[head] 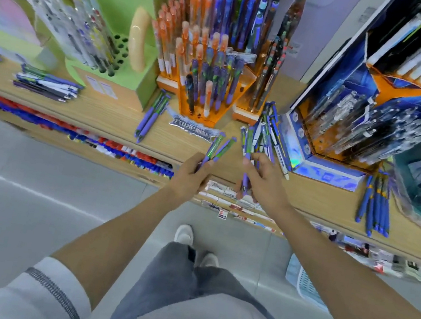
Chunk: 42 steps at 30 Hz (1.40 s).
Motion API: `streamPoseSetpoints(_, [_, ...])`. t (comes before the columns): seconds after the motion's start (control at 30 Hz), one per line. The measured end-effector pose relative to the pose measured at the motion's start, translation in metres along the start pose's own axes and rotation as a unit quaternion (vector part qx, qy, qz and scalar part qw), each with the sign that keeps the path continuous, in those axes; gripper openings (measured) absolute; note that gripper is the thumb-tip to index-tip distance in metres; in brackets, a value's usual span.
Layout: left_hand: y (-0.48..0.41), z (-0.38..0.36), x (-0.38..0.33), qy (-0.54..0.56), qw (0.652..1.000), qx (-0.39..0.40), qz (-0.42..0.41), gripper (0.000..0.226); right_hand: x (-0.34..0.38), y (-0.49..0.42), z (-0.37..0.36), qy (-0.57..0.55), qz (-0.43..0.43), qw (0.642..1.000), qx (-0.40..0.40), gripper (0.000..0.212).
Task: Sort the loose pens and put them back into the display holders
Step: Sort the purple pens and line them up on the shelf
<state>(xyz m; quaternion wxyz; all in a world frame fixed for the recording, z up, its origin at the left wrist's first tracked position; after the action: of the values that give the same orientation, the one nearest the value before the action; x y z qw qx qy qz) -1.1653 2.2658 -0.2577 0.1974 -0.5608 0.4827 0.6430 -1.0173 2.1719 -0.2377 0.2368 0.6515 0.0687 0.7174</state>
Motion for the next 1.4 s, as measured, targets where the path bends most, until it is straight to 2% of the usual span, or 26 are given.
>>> streamPoseSetpoints(0.1, [0.021,0.013,0.01,0.027,0.998,-0.06,-0.006,0.023,0.001,-0.002,-0.018,0.023,0.006,0.998,0.054,0.01])
streamPoseSetpoints(0.2, [0.032,0.029,0.02,0.03,0.992,-0.121,-0.013,0.026,-0.001,-0.007,-0.038,0.065,-0.005,0.994,0.092,0.016])
streamPoseSetpoints(0.3, [0.039,0.055,0.024,0.042,0.98,-0.197,0.003,0.023,0.005,-0.016,-0.065,0.054,-0.019,0.991,0.122,0.009])
streamPoseSetpoints(0.4, [0.038,0.086,0.023,0.031,0.975,-0.22,0.018,0.02,0.014,-0.033,-0.09,0.06,-0.037,0.987,0.145,0.018])
streamPoseSetpoints(0.53, [0.028,0.125,0.017,-0.041,0.98,-0.183,0.065,0.014,0.028,-0.059,-0.122,0.079,-0.049,0.984,0.153,0.029])
streamPoseSetpoints(0.67, [0.011,0.157,0.009,-0.09,0.987,-0.095,0.094,0.007,0.038,-0.087,-0.145,0.051,-0.065,0.992,0.091,0.034])
streamPoseSetpoints(0.83, [-0.007,0.183,-0.007,-0.145,0.983,-0.022,0.115,0.013,0.049,-0.111,-0.162,0.027,-0.094,0.995,-0.035,0.026])
streamPoseSetpoints(0.9, [-0.012,0.188,-0.014,-0.171,0.98,-0.004,0.104,0.016,0.05,-0.118,-0.165,0.037,-0.101,0.991,-0.077,0.009])
streamPoseSetpoints(0.97, [-0.015,0.192,-0.016,-0.191,0.978,0.009,0.084,0.019,0.053,-0.123,-0.171,0.031,-0.111,0.989,-0.091,0.011])
streamPoseSetpoints(1.1, [-0.018,0.197,-0.017,-0.264,0.964,0.023,0.032,0.013,0.058,-0.127,-0.18,0.006,-0.135,0.986,-0.097,0.038])
streamPoseSetpoints(1.17, [-0.014,0.198,-0.022,-0.306,0.952,0.029,0.007,0.011,0.065,-0.127,-0.183,0.002,-0.107,0.989,-0.103,0.038])
streamPoseSetpoints(1.3, [-0.013,0.204,-0.015,-0.378,0.926,0.0,-0.008,0.031,0.077,-0.121,-0.189,0.016,-0.054,0.992,-0.112,0.047])
streamPoseSetpoints(1.4, [-0.014,0.205,-0.009,-0.438,0.899,-0.013,-0.015,0.034,0.075,-0.119,-0.19,0.018,-0.035,0.994,-0.102,0.038])
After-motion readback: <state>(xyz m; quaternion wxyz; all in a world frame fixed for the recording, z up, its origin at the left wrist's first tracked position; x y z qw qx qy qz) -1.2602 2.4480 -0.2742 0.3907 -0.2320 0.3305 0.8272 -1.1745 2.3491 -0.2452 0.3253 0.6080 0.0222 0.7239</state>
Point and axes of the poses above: each hand's wrist, its own y-axis away from the middle knuckle, its own z-axis out of the back of the hand, x = y × z, the point moved 1 cm from there along -y, towards the middle knuckle, and after that the axes turned 14 degrees about x, right-handed, at the moved point
